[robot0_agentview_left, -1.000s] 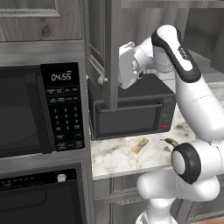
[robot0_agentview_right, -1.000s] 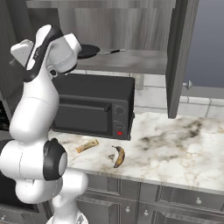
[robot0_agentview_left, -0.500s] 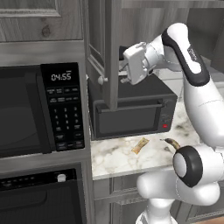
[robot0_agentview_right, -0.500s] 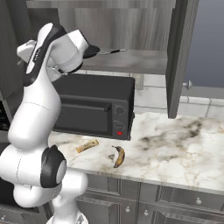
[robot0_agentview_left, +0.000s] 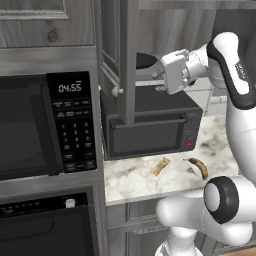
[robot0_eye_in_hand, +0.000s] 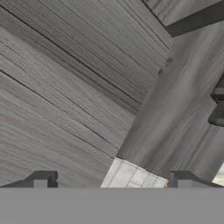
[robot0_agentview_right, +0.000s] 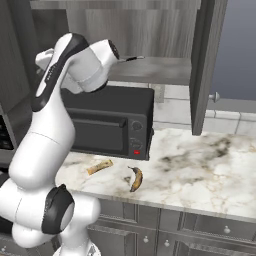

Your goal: Pick the pan from the cabinet and place it on the stove. Then turn on the stove burner for the pan.

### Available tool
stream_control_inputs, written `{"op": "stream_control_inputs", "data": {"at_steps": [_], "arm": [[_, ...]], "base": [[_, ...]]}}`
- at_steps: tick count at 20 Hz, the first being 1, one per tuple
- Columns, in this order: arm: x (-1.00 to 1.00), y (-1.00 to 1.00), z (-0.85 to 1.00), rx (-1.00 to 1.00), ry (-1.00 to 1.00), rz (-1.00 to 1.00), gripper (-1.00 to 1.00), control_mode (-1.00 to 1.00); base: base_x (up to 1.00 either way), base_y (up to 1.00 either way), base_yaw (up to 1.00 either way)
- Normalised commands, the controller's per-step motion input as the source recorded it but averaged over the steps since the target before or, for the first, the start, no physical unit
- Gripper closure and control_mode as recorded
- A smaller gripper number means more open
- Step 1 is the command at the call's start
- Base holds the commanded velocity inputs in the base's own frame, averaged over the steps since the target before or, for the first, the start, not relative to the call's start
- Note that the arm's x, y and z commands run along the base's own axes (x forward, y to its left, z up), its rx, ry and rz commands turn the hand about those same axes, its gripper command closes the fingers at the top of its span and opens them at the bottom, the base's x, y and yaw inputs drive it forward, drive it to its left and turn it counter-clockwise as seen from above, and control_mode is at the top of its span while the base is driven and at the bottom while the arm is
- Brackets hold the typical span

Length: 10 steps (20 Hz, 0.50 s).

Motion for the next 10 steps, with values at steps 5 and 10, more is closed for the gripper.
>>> {"op": "stream_control_inputs", "data": {"at_steps": [5, 10], "arm": [[0.27, -0.44, 0.02, 0.1, -0.02, -0.25, -1.0, -1.0], [0.4, -0.43, 0.03, 0.09, 0.0, -0.26, -1.0, -1.0]], "base": [[0.0, 0.0, 0.0], [0.0, 0.0, 0.0]]}}
